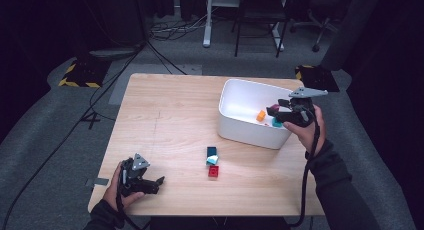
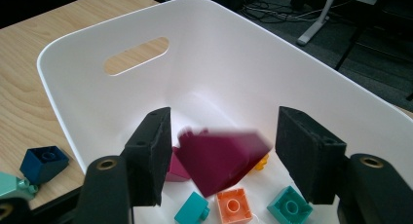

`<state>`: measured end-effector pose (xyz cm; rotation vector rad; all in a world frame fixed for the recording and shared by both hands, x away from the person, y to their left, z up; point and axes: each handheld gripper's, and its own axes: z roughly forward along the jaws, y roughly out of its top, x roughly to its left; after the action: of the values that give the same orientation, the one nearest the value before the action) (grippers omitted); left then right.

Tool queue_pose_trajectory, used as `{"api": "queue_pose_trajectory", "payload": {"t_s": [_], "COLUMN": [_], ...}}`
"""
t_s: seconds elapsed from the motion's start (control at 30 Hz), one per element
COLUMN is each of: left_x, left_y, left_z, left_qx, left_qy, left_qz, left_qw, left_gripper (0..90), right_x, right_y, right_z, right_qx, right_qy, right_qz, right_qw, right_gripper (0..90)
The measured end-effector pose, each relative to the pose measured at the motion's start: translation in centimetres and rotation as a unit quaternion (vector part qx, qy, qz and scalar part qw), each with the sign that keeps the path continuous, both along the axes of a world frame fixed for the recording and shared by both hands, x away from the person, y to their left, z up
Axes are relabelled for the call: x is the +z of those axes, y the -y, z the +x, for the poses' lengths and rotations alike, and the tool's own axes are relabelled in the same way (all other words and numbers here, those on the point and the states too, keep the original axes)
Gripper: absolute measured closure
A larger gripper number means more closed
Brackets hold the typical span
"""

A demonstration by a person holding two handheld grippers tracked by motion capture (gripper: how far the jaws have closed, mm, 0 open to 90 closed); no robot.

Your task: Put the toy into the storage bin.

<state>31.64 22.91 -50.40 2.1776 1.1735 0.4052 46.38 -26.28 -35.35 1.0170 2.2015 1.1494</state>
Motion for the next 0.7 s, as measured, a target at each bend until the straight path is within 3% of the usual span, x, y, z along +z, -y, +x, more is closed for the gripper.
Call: {"api": "queue_pose_trajectory", "payload": {"t_s": [0.27, 0.47, 0.63, 0.7], "left_x": [0.0, 0.0, 0.0, 0.0], "left_y": [0.0, 0.0, 0.0, 0.1], "left_z": [0.0, 0.0, -0.1, -0.1], "left_qx": [0.000, 0.000, 0.002, -0.012], "left_qy": [0.000, 0.000, 0.004, 0.002], "left_qz": [0.000, 0.000, 0.001, 0.000], "left_qw": [1.0000, 1.0000, 1.0000, 0.9999], "left_gripper": [0.6, 0.6, 0.7, 1.0], "right_x": [0.4, 1.0, 1.1, 1.1], "right_y": [0.1, 0.5, 0.6, 0.7], "right_z": [-0.9, -2.6, -4.4, -5.0], "right_qx": [0.009, 0.025, 0.043, 0.050], "right_qy": [0.014, 0.031, 0.044, 0.045], "right_qz": [0.006, 0.028, 0.028, 0.034], "right_qw": [0.9999, 0.9988, 0.9977, 0.9971], "right_gripper": [40.2, 40.6, 40.3, 39.9]}}
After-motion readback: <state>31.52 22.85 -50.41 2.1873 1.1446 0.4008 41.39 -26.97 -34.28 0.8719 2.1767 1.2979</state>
